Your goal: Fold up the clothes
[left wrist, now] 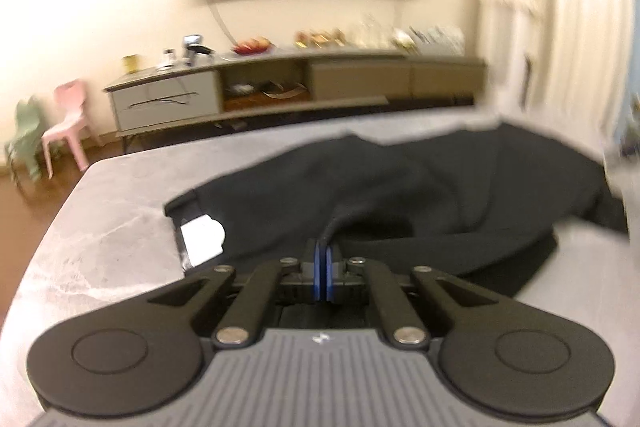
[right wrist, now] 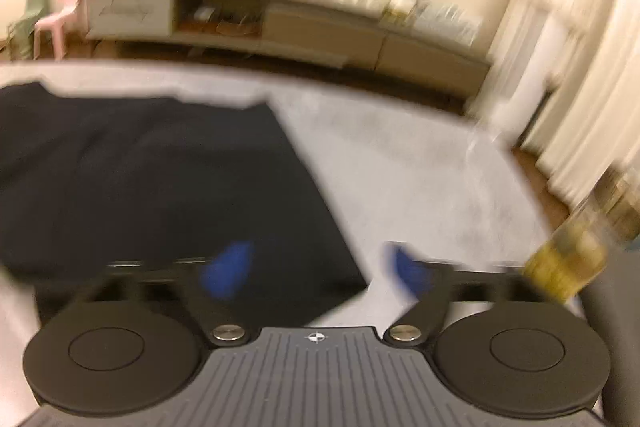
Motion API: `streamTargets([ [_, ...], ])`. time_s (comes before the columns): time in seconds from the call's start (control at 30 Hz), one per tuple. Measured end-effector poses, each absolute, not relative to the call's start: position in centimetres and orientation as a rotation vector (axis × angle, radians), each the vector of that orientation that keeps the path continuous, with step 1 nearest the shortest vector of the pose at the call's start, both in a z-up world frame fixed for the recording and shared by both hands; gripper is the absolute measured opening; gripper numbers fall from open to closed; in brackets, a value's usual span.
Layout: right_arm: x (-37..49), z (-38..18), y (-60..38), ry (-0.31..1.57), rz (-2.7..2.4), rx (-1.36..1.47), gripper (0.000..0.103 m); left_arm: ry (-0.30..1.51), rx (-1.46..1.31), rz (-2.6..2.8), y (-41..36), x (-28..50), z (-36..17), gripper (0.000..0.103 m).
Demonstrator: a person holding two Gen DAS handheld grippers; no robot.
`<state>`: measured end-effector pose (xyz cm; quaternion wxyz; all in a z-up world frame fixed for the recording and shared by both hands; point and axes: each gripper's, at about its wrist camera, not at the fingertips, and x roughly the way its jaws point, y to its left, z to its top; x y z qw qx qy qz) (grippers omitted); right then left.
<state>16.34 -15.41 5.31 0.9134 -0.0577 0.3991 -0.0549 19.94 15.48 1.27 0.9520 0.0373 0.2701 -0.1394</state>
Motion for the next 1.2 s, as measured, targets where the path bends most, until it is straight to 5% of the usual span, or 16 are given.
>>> streamTargets([
  [0.23, 17.6, 1.1, -14.8, 0.825, -0.116, -0.136, 0.097, 0.388, -0.137, -0.214, 18.8, 20.4, 8.8, 0.002],
  [0.3, 18.3, 1.0, -14.8, 0.798, -0.123, -0.103, 0.077, 0.33, -0.149, -0.173, 20.1, 21.3, 11.8, 0.002],
  [0.37, 19.2, 1.1, -14.6, 0.782, -0.144, -0.067, 0.019, 0.297, -0.151, -0.136, 21.6, 22.7, 15.1, 0.002],
  [0.53, 20.3, 3.2, -12.7, 0.668, -0.211, -0.141, 0.0, 0.264, -0.112, -0.073, 23.8, 24.9, 22.8, 0.002],
  [0.67, 19.1, 11.5, -10.3, 0.438, -0.228, -0.249, 0.0, 0.279, -0.068, -0.007, 24.7, 28.1, 26.3, 0.001],
  [0.8, 23.9, 14.0, -10.5, 0.424, -0.298, -0.391, 0.0, 0.474, 0.032, 0.085, 25.2, 35.0, 21.7, 0.001],
  [0.97, 29.9, 5.3, -13.1, 0.765, -0.385, -0.417, 0.006, 0.785, 0.06, 0.164, 26.6, 38.9, 8.5, 0.005],
  [1.0, 29.5, 3.9, -13.5, 0.813, -0.399, -0.383, 0.009, 0.766, -0.004, 0.153, 27.7, 37.3, 7.7, 0.013],
  [1.03, 27.9, 3.5, -13.4, 0.796, -0.4, -0.328, 0.019, 0.723, -0.083, 0.126, 29.0, 35.2, 7.3, 0.018],
  [1.1, 23.4, 3.8, -12.2, 0.721, -0.333, -0.224, 0.051, 0.629, -0.202, 0.133, 31.6, 30.3, 6.8, 0.05],
  [1.17, 18.8, 4.2, -9.4, 0.677, -0.21, -0.179, 0.078, 0.609, -0.295, 0.151, 33.6, 27.0, 5.8, 0.055],
  [1.2, 16.4, 4.4, -8.0, 0.657, -0.147, -0.159, 0.081, 0.635, -0.349, 0.144, 34.2, 26.2, 5.1, 0.055],
])
